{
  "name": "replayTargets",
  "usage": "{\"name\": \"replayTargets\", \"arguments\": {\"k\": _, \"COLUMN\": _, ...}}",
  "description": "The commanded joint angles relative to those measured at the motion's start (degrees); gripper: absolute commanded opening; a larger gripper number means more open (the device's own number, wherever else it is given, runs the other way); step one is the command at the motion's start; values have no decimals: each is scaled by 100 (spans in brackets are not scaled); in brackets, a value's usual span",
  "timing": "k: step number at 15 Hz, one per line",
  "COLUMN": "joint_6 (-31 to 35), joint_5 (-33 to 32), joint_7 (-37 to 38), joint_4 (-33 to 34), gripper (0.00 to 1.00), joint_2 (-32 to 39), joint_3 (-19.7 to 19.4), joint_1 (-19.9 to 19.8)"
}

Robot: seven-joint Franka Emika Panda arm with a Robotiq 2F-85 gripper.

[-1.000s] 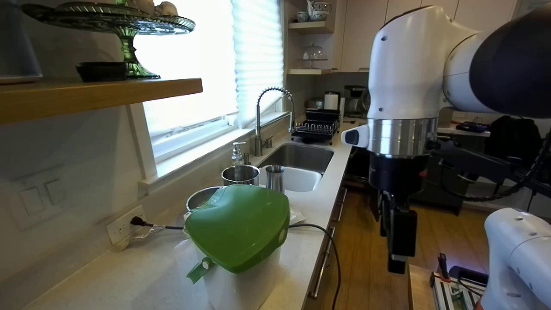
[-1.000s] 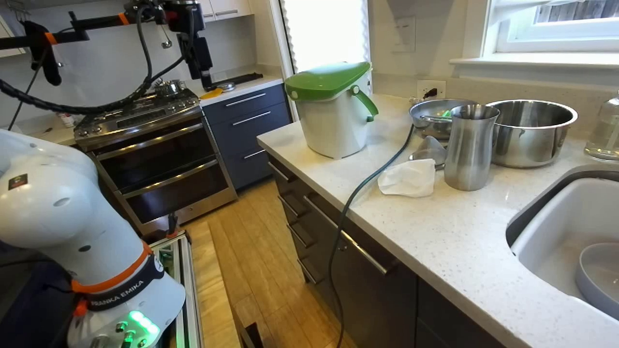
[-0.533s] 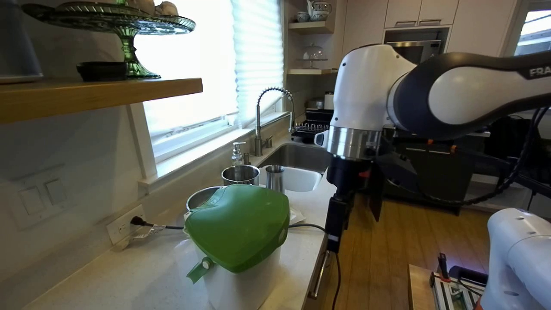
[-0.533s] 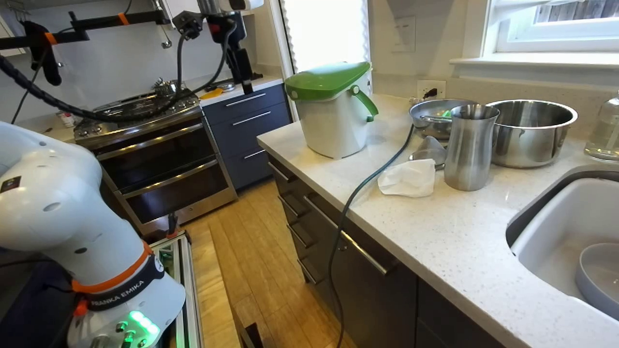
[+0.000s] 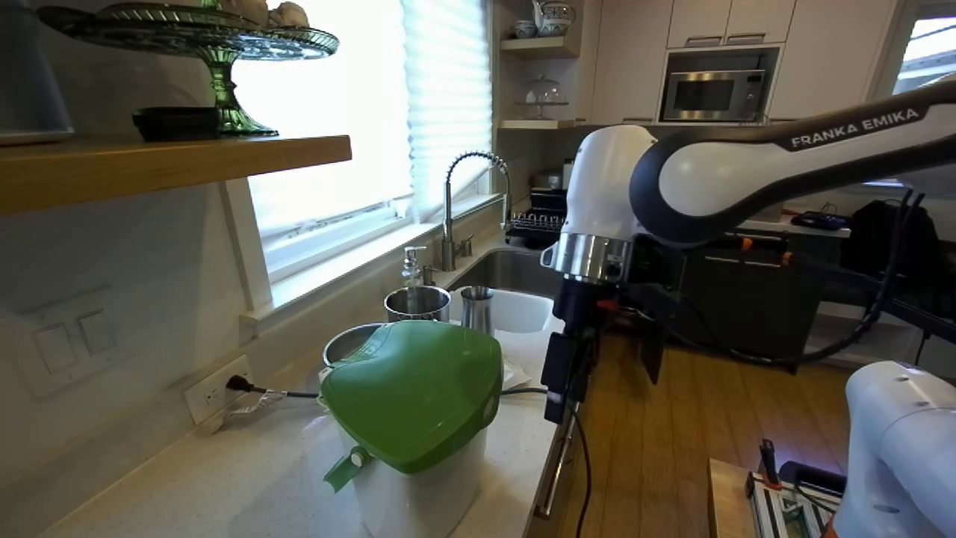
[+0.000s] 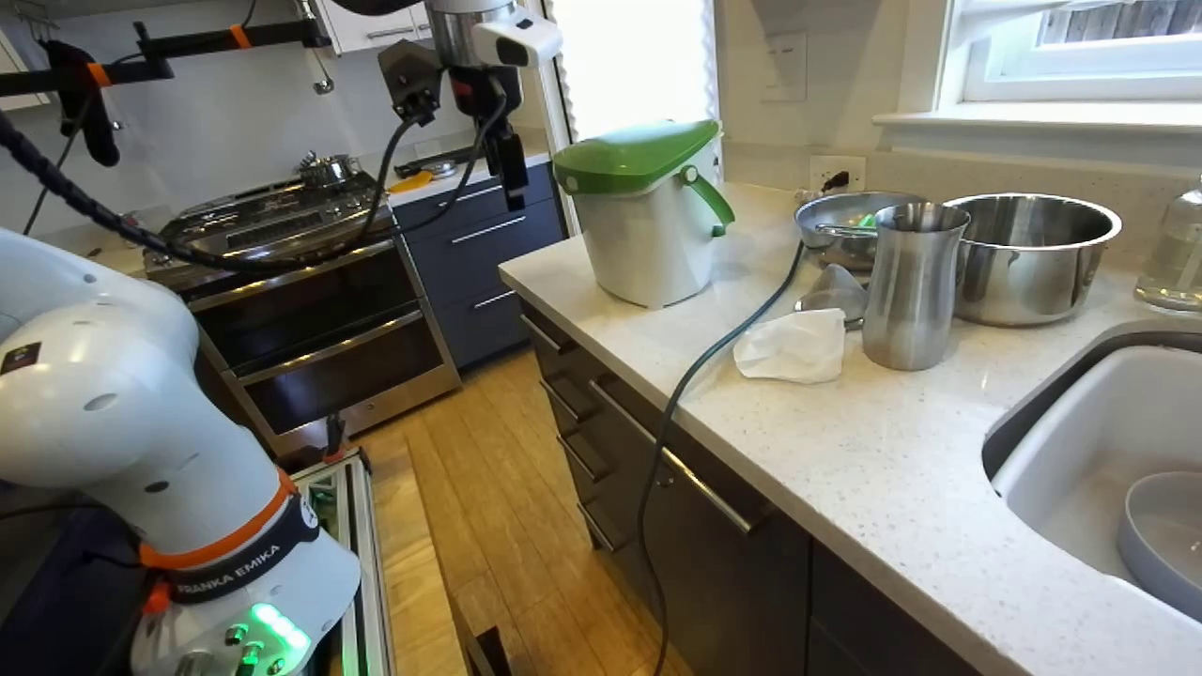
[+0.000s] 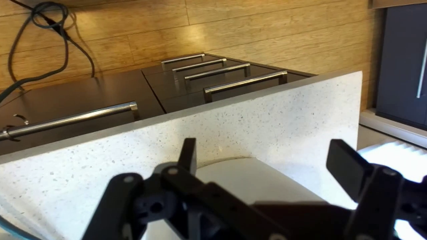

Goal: Open the lid on the bin and put a paper towel into it

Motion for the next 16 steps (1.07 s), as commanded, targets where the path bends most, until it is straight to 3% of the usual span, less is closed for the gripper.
{"name": "replayTargets", "arguments": {"k": 1, "joint_6": 365, "joint_5": 721, "joint_7": -694, "joint_4": -382, "gripper": 100, "joint_2": -122, "joint_3": -357, "joint_1": 71}}
{"name": "replayTargets", "arguments": {"k": 7, "joint_6": 753, "joint_5": 1869, "joint_7": -1433, "joint_4": -649, "gripper": 100, "joint_2": 1, "joint_3": -571, "joint_1": 72}}
{"name": "replayTargets", "arguments": {"k": 8, "joint_6": 524, "joint_5": 1551, "joint_7": -1264, "joint_4": -478, "gripper": 100, "joint_2": 3, "joint_3": -469, "joint_1": -66}}
{"name": "replayTargets", "arguments": {"k": 12, "joint_6": 608, "joint_5": 1748, "joint_7": -1344, "joint_4": -551, "gripper": 100, "joint_2": 16, "joint_3": -463, "joint_1": -61}}
{"name": "replayTargets", "arguments": {"k": 16, "joint_6": 990, "joint_5": 2312, "joint_7": -1876, "joint_4": -546, "gripper": 100, "joint_2": 139, "joint_3": -602, "joint_1": 62}}
